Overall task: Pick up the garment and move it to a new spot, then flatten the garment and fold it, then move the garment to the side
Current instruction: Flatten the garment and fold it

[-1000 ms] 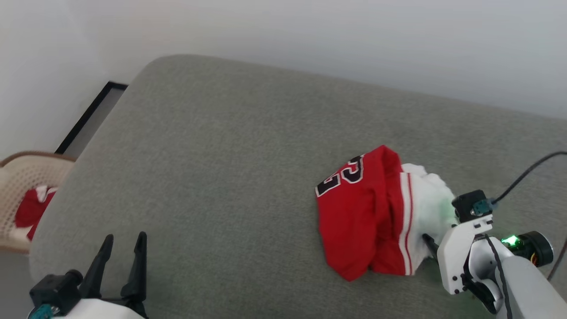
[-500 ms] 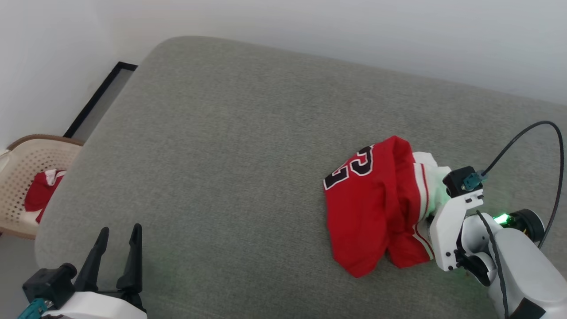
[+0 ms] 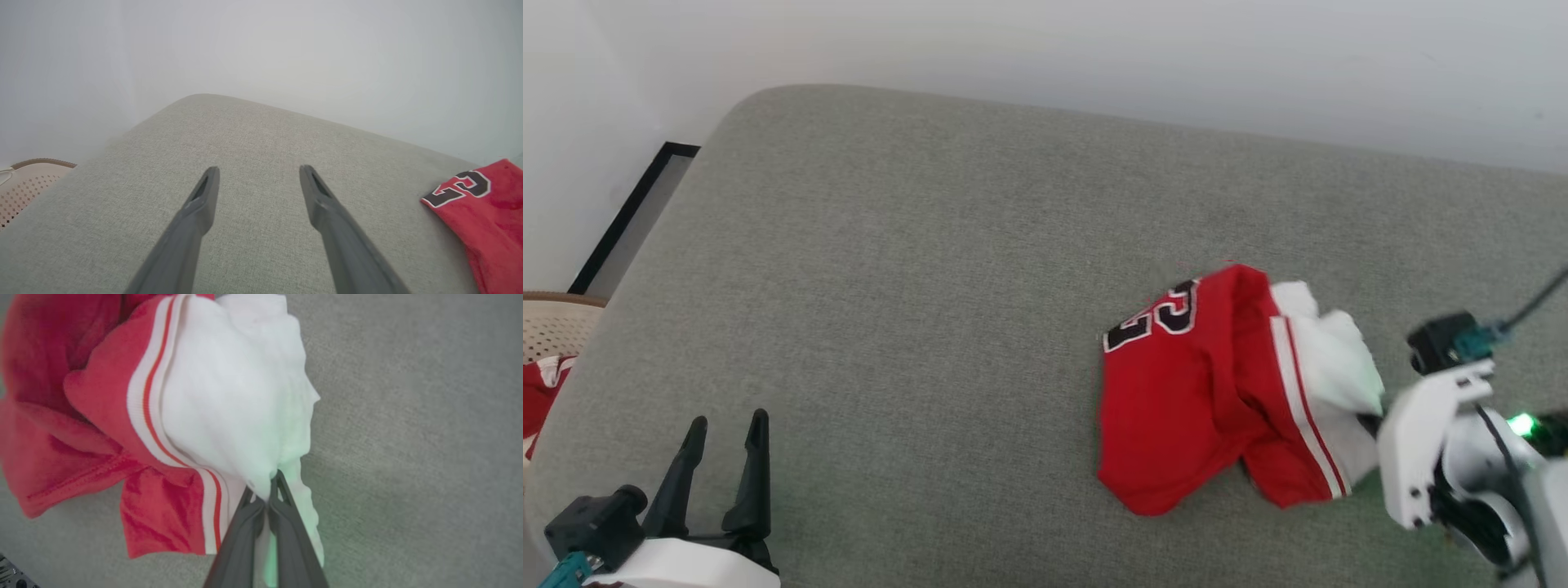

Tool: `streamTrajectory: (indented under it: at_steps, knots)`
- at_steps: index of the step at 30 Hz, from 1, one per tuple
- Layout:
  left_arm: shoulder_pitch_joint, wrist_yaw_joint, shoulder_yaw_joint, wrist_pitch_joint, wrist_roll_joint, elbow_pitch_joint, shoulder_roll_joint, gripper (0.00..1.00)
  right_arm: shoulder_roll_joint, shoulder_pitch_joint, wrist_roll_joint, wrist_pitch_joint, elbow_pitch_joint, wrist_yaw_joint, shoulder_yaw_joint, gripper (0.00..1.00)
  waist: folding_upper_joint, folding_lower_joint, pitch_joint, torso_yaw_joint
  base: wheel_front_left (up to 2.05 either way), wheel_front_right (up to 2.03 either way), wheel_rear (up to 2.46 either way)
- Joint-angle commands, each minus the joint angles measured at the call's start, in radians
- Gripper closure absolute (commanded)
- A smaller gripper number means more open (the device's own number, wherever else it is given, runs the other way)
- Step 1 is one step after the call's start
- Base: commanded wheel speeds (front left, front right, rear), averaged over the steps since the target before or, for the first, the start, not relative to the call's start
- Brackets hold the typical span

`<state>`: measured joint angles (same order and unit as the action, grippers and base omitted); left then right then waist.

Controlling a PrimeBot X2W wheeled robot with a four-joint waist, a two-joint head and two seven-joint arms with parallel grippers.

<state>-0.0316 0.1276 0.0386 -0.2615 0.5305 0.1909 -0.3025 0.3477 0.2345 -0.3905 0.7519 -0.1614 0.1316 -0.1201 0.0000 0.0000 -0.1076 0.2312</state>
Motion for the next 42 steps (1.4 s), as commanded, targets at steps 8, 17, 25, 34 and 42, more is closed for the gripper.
streamTrajectory:
  at_steps: [8,17,25,34,42]
  knots:
    - [0.014,0.003,0.008,-0.005,0.007,-0.002,-0.004,0.00,-0.095,-0.204,0.038,0.064,0.162,-0.001,0.129,1.00,0.0000,0.0000,-0.020,-0.018,0.00,0.00,0.00]
    - [0.055,0.003,0.081,-0.005,0.035,0.004,-0.053,0.00,-0.156,-0.204,0.050,-0.024,0.059,-0.002,0.127,0.00,0.0000,0.0000,-0.028,-0.031,0.00,0.00,0.00]
    - [0.135,0.003,0.233,0.048,0.125,-0.026,-0.177,0.00,-0.172,-0.182,0.048,-0.069,0.122,-0.001,0.157,0.00,0.0000,0.0000,-0.015,-0.072,0.00,0.00,0.00]
    - [0.233,0.003,0.397,0.208,0.191,-0.129,-0.276,0.00,-0.213,-0.179,0.081,-0.210,0.240,-0.001,0.207,0.00,0.0000,0.0000,-0.008,-0.159,0.00,0.00,0.00]
    - [0.298,0.003,0.519,0.344,0.208,-0.175,-0.310,0.00,-0.265,-0.155,0.163,-0.491,0.246,-0.001,0.251,0.00,0.0000,0.0000,-0.019,-0.261,0.00,0.00,0.00]
